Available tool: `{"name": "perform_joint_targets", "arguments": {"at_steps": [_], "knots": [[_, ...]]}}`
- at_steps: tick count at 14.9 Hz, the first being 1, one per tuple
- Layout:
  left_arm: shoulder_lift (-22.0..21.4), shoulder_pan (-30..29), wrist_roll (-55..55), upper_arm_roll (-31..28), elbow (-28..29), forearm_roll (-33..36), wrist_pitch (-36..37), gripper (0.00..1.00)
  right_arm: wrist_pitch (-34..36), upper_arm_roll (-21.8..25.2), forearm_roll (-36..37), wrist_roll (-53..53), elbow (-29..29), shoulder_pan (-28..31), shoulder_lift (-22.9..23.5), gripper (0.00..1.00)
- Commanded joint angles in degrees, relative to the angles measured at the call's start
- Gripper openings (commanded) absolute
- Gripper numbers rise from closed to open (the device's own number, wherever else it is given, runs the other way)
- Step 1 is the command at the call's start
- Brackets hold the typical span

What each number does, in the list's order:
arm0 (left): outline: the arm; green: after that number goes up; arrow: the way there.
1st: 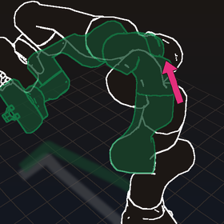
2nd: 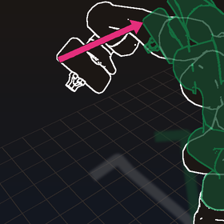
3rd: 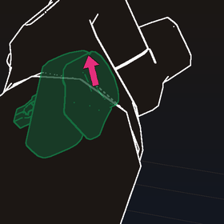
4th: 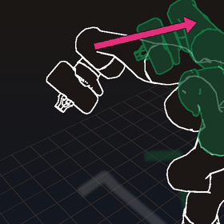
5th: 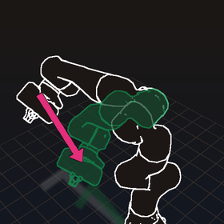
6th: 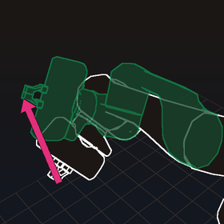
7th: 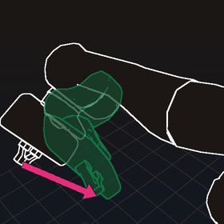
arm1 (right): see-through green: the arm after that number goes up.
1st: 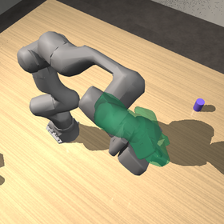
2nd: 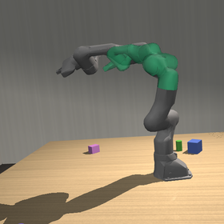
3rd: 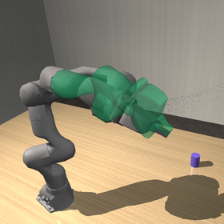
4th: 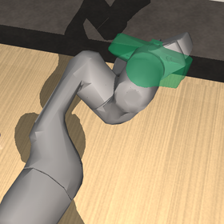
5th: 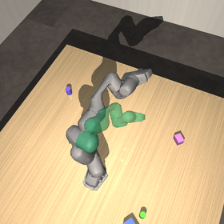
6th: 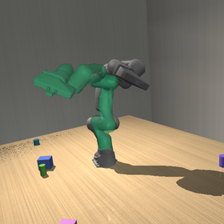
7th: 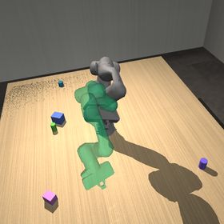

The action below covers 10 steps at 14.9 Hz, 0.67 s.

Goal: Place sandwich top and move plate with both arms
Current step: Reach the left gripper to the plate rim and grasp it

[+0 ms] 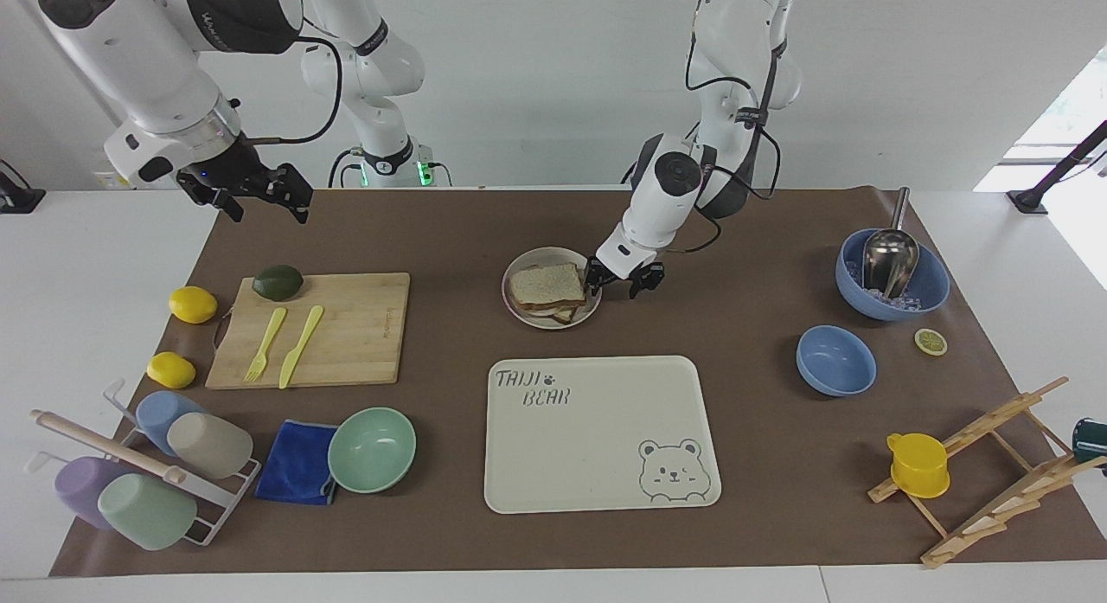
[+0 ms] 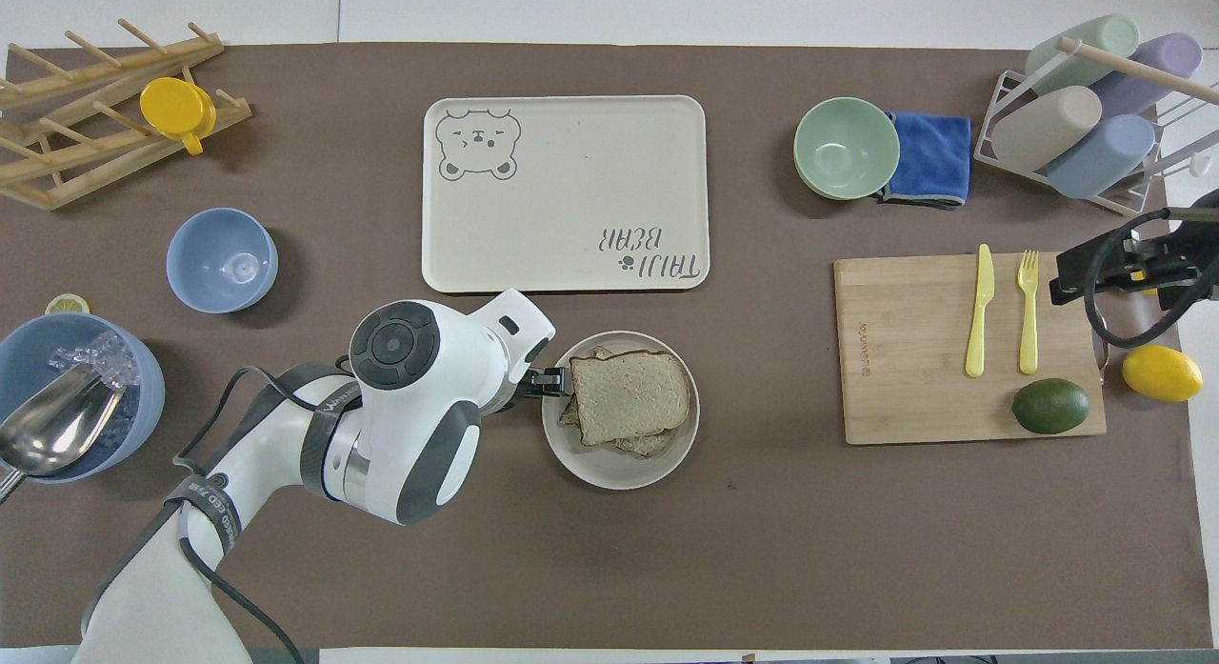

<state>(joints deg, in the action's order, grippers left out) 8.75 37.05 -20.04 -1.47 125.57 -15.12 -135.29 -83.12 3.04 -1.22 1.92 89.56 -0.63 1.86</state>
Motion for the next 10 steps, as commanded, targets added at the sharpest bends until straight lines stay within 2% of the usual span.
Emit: {"name": "perform_joint_targets", "arguments": {"at_steps": [1,10], "knots": [[0.65,0.92,0.79,-0.81,1.08,-1.31,-2.17,0.68,-1.34,0.13,-0.54,-0.96,1.76,0.36,-1.06,1.0],[0.91,1.27,1.23,-0.64,1.17,-2.89,-2.7,0.49,-1.16,0.04,-0.63,-1.13,1.76,0.27,-1.42,1.0]]}}
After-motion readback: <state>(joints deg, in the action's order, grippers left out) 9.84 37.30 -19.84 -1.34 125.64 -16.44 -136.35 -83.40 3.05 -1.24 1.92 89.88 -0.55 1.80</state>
